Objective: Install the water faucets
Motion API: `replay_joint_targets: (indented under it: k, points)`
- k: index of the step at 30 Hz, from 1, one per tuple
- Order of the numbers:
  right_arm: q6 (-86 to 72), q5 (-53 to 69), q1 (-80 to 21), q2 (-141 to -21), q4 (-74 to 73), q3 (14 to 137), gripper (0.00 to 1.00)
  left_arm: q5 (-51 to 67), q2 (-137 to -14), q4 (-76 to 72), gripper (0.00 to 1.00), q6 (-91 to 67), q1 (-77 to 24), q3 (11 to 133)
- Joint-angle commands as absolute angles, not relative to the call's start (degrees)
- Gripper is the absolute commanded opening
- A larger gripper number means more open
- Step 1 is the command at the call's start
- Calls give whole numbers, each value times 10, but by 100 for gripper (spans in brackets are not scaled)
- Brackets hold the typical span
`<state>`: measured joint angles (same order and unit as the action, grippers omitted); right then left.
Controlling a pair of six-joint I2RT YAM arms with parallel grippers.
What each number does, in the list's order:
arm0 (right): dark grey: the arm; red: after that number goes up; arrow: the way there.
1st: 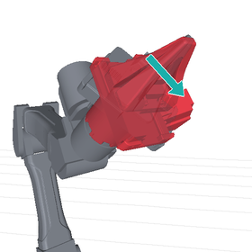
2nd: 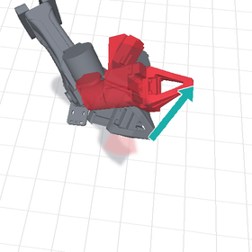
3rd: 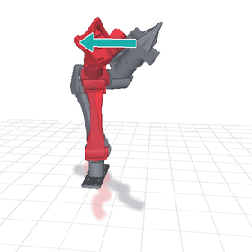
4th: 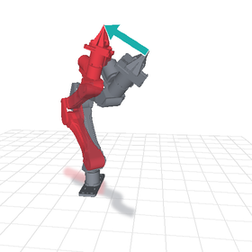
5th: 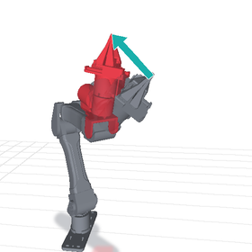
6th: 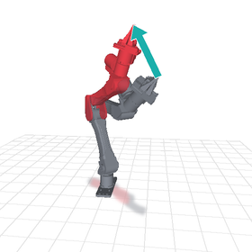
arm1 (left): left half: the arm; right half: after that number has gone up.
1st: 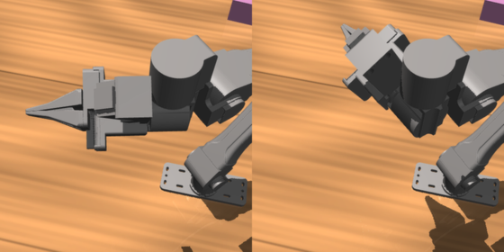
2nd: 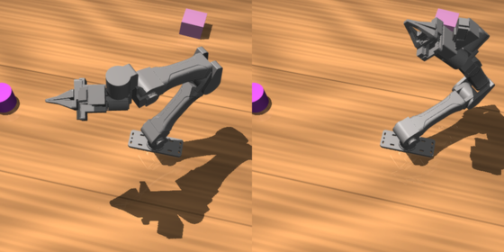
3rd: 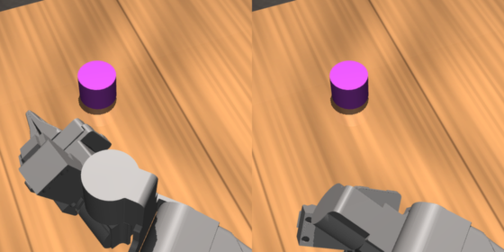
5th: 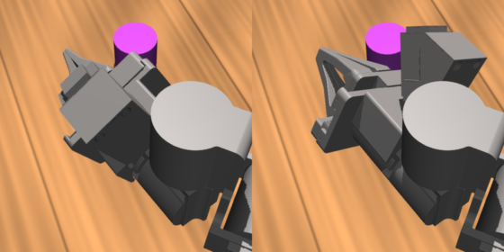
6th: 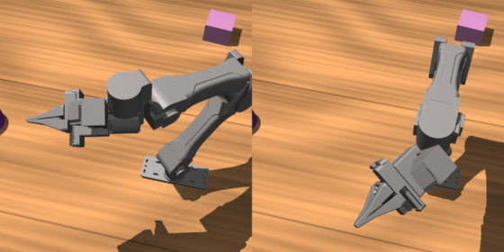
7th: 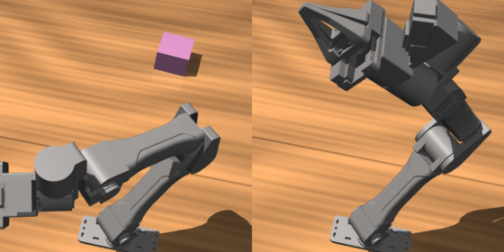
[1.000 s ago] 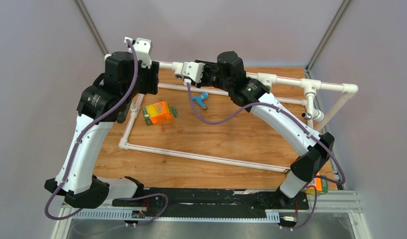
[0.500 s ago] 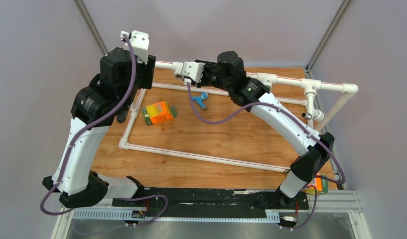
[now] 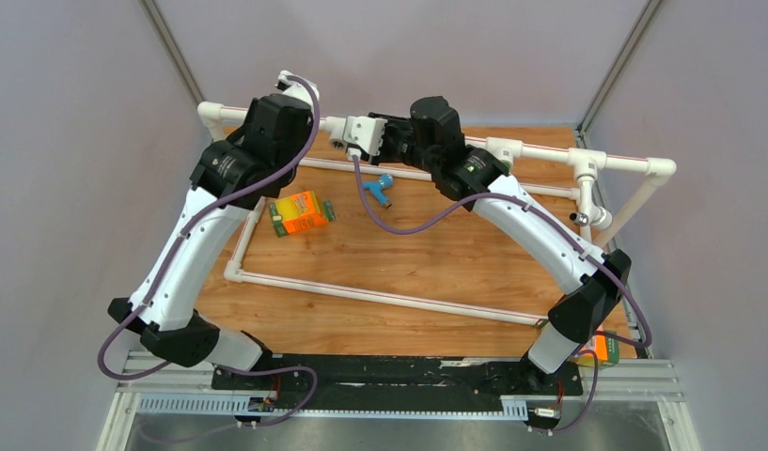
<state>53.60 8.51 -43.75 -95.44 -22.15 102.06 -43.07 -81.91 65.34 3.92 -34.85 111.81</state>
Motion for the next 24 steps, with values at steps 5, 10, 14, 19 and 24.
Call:
replay_joint_targets:
  k: [5, 10, 14, 19, 24]
  points:
    - [461, 141, -457, -996, -313, 993, 0, -509, -842, 644, 48, 110, -351, 1100]
    - [461, 141, -457, -1001, -314, 998, 0, -541, -843, 637, 24, 146, -393, 1063]
    - [460, 143, -458, -1003, -313, 1001, 0, -584, -856, 632, 10, 164, -439, 1046]
    - [461, 140, -457, -1003, -314, 998, 0, -597, -849, 621, 9, 188, -471, 999]
    - [461, 140, -457, -1004, -313, 999, 0, -508, -828, 624, 31, 142, -484, 1022]
